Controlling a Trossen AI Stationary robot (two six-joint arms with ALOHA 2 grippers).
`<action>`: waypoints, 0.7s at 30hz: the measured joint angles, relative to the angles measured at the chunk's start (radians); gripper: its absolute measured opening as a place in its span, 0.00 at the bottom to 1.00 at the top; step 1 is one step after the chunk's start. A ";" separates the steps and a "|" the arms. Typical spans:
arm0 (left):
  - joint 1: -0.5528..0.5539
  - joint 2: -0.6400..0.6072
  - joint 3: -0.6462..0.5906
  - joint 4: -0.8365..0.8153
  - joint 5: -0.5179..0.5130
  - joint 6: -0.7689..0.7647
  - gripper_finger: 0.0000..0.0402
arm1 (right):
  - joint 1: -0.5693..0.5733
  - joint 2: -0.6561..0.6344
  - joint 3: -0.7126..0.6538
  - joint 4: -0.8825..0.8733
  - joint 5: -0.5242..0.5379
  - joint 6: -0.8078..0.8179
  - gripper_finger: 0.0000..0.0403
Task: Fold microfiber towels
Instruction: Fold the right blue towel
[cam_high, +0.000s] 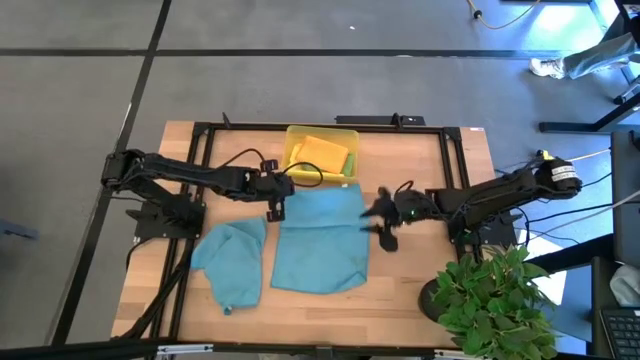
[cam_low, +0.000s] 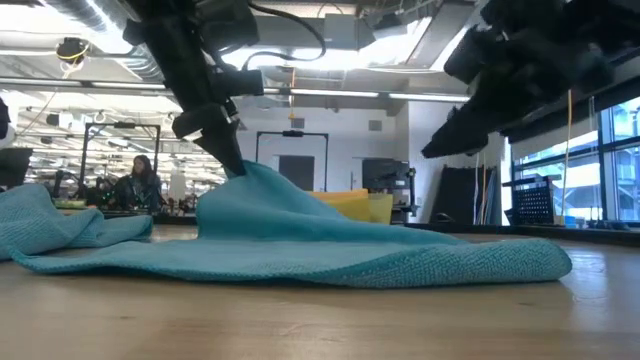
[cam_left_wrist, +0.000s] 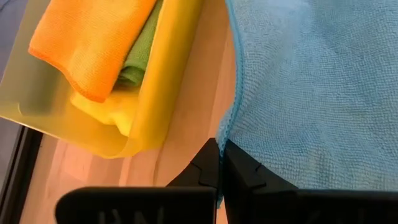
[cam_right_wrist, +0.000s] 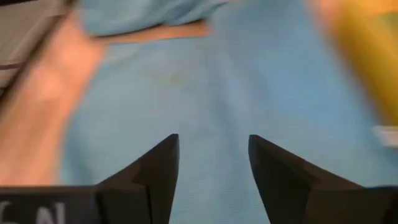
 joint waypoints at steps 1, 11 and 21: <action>0.001 0.000 0.000 0.001 0.000 0.000 0.00 | 0.028 0.013 0.000 0.008 -0.015 0.012 0.47; -0.001 0.000 0.000 0.033 0.031 0.004 0.00 | 0.201 0.220 0.000 0.033 -0.010 0.092 0.18; -0.001 0.000 0.000 0.034 0.031 0.005 0.00 | 0.262 0.344 0.052 0.068 -0.090 0.146 0.05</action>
